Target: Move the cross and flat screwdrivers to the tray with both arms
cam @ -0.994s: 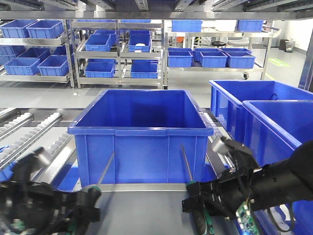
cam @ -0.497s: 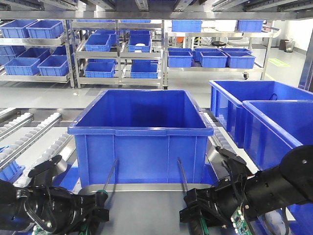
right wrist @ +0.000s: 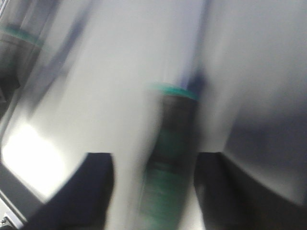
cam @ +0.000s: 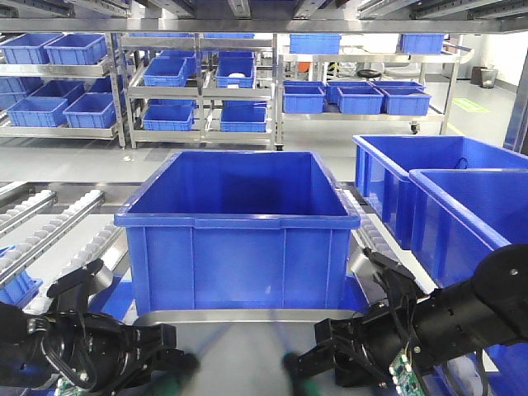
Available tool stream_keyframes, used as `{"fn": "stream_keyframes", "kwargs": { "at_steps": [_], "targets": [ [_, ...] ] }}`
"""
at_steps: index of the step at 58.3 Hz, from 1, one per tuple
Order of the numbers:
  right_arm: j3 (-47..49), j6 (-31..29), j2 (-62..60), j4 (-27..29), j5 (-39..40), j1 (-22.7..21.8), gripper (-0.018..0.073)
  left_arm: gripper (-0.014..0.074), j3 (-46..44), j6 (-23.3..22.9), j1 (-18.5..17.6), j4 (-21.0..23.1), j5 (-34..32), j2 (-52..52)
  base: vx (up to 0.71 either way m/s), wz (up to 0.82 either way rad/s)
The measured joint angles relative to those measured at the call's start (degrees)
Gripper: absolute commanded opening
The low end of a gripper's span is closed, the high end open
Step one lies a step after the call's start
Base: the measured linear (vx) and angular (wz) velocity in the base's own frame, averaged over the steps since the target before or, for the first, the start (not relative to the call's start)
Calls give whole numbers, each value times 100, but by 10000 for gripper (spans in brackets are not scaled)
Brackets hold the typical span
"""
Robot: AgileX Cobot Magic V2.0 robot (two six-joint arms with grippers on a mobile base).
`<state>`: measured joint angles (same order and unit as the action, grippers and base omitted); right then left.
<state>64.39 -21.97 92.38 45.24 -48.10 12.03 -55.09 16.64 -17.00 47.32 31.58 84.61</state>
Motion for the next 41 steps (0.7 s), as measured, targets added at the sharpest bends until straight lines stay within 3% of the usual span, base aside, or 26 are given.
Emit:
{"fn": "stream_keyframes", "kwargs": {
  "at_steps": [9, 14, 20, 25, 33, 41],
  "targets": [
    [0, -30, 0, 7, 0, 0, 473, 448, 0, 0, 0, 4, 0, 0, 0, 0],
    [16, -65, 0, 7, -25, 0, 411, 405, 0, 0, 0, 4, 41, -17, 0, 0],
    [100, -81, -61, -76, -133, 0, 181, 227, 0, 0, 0, -72, 168, -158, 0, 0],
    [112, -91, -276, -192, -205, 0, -16, 9, 0, 0, 0, -302, 355, -377, 0, 0],
    [100, -186, -890, -758, -202, 0, -11, -6, 62, 2, 0, -717, 487, -892, 0, 0],
    [-407, -235, -1832, -1461, 292, 0, -10, -4, 764, 2, 0, -1003, 127, -1704, 0, 0]
  ]
}}
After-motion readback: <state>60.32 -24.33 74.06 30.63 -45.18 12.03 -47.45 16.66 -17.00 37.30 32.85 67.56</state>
